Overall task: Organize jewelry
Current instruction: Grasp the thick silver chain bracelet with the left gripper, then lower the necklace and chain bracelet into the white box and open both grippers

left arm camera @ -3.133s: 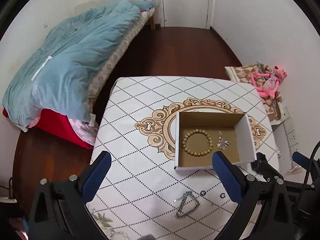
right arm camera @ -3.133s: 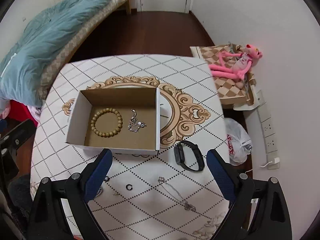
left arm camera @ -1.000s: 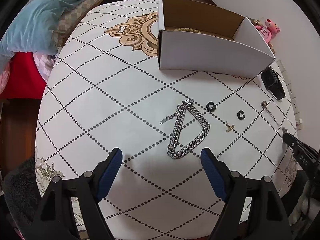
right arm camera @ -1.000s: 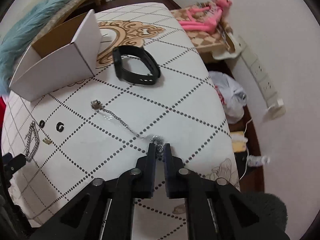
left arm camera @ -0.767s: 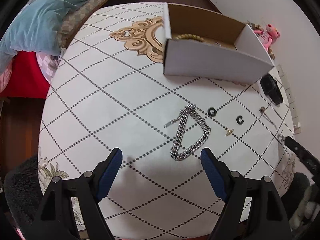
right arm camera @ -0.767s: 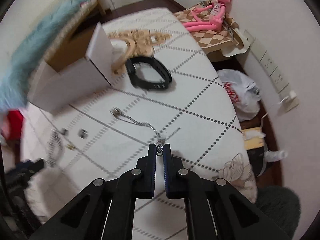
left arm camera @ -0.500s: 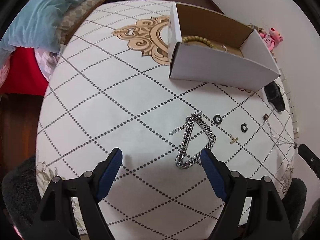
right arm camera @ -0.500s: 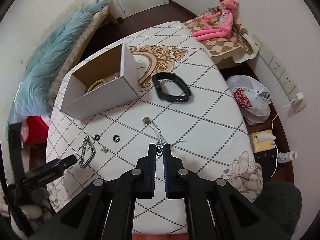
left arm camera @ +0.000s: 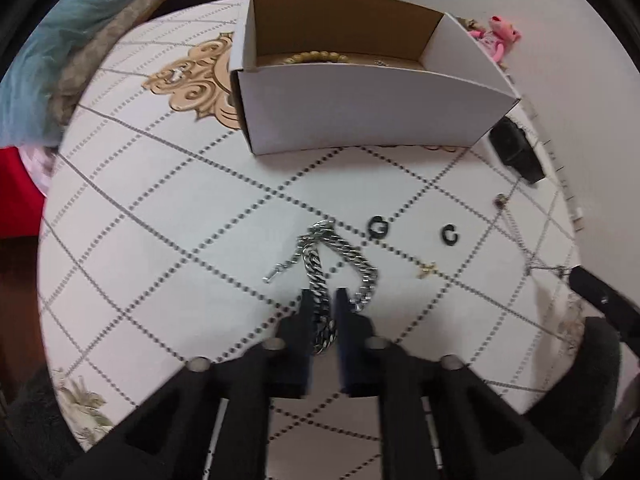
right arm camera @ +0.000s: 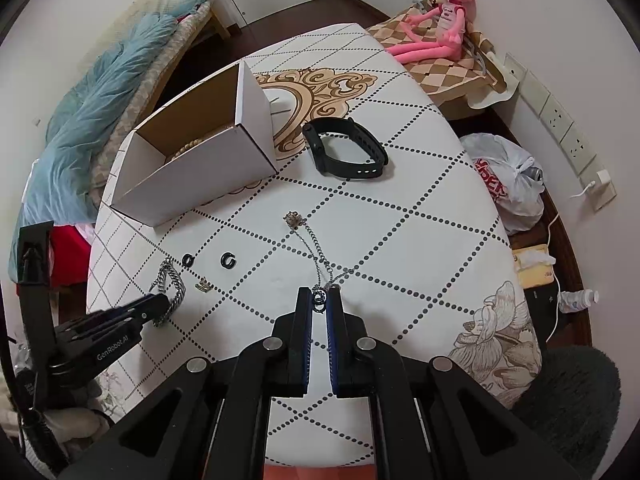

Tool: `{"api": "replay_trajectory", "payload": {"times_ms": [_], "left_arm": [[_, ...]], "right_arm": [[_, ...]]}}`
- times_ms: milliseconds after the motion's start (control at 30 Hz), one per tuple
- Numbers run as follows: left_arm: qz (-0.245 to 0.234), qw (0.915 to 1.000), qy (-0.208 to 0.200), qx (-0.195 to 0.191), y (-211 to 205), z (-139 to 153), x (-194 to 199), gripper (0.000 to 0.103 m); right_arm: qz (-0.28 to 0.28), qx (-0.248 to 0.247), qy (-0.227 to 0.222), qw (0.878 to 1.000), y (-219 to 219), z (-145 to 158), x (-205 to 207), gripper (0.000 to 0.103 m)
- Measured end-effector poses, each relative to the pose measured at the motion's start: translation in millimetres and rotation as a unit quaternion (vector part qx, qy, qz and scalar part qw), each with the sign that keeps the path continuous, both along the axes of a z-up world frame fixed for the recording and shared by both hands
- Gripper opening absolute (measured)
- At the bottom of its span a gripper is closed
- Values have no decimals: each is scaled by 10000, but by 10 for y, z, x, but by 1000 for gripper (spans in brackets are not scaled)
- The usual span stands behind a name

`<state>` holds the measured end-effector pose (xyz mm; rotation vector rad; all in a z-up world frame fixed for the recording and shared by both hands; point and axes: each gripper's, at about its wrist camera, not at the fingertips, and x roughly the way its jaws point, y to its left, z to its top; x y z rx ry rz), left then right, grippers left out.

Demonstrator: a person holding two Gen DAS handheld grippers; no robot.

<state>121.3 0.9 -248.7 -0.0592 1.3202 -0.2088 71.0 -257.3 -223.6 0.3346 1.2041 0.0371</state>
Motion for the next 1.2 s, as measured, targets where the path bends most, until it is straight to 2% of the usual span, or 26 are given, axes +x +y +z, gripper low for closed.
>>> {"api": "replay_trajectory", "payload": {"times_ms": [133,367,400,467,533,600,633,700,833,900,933,1000,1067,1200], "left_arm": [[244,9992,38,-305,140,16,-74,1],[495,9960,-220,-717,423,292,-133,0],[482,9946,-308,-864,444,342,-113,1],[555,9943,-306,-857,421,372,-38,5],[624,9952,-231,-719,337,347,84,17],[586,9962,-243,-591,265,279,160,61],[556,9964,-264,-585,242,254,154,63],[441,9976,-246,-482,161,196,219,63],[156,9995,-266,12,-56,63,289,63],[-26,9992,-328,220,-163,3,283,60],[-86,9990,-327,292,-197,-25,279,56],[-254,9965,-582,542,-287,-16,256,25],[-305,9963,-630,491,-293,-4,262,10],[-35,9987,-503,-40,-131,16,303,8]], "right_arm": [[-15,16,-111,9999,10,83,6,7],[-30,104,-291,9995,5,240,42,7],[-7,114,-302,9995,19,251,53,7],[18,113,-321,9994,51,258,67,7],[31,133,-317,9994,62,246,70,7],[28,129,-306,9994,74,236,78,7],[21,134,-290,9995,80,225,81,7],[1,124,-255,9996,72,202,86,7],[-85,116,-211,9997,16,163,90,7],[-117,107,-194,9997,-17,146,95,7],[-138,110,-183,9997,-34,135,100,7],[-155,109,-165,9997,-58,118,100,7],[-167,103,-155,9997,-75,105,103,7],[-173,137,-148,9996,-80,99,101,7]]}}
